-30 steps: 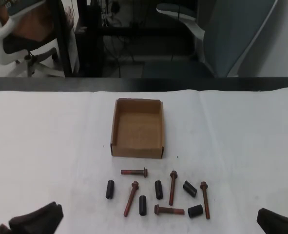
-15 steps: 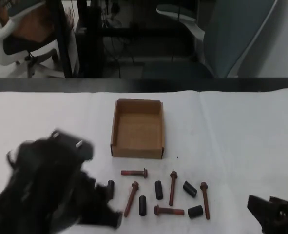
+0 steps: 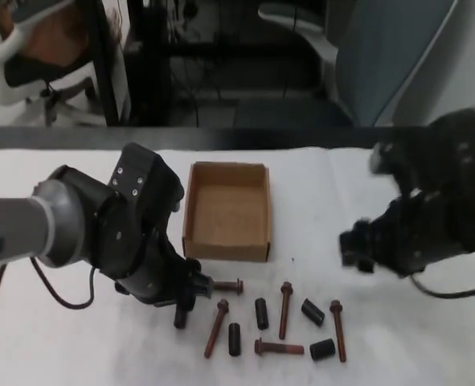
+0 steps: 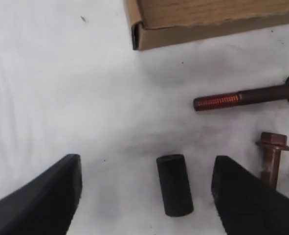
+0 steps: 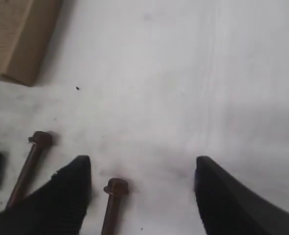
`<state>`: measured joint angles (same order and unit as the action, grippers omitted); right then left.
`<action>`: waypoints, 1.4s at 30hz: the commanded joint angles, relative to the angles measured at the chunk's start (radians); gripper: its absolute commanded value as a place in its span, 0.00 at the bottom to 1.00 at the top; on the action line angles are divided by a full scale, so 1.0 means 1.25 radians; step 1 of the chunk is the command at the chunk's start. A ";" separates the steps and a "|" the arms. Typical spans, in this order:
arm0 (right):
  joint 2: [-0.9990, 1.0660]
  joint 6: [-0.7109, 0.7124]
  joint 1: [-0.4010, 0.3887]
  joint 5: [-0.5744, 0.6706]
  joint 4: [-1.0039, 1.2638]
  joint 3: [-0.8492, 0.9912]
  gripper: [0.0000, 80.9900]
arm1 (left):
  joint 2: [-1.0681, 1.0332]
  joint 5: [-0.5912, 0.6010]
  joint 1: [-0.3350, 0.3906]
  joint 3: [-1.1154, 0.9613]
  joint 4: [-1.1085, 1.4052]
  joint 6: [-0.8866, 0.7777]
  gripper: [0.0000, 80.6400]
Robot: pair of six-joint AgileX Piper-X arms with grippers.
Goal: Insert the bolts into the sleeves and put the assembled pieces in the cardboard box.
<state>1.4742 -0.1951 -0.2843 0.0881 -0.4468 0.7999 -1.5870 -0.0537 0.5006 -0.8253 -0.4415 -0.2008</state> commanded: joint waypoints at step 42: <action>-0.100 0.038 -0.144 -0.150 0.074 -0.027 0.00 | 0.218 0.027 0.108 0.172 0.233 0.017 0.02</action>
<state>1.4417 -0.1607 -0.4554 -0.0855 -0.3815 0.7792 -1.4460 -0.0184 0.6097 -0.6823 -0.2605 -0.1780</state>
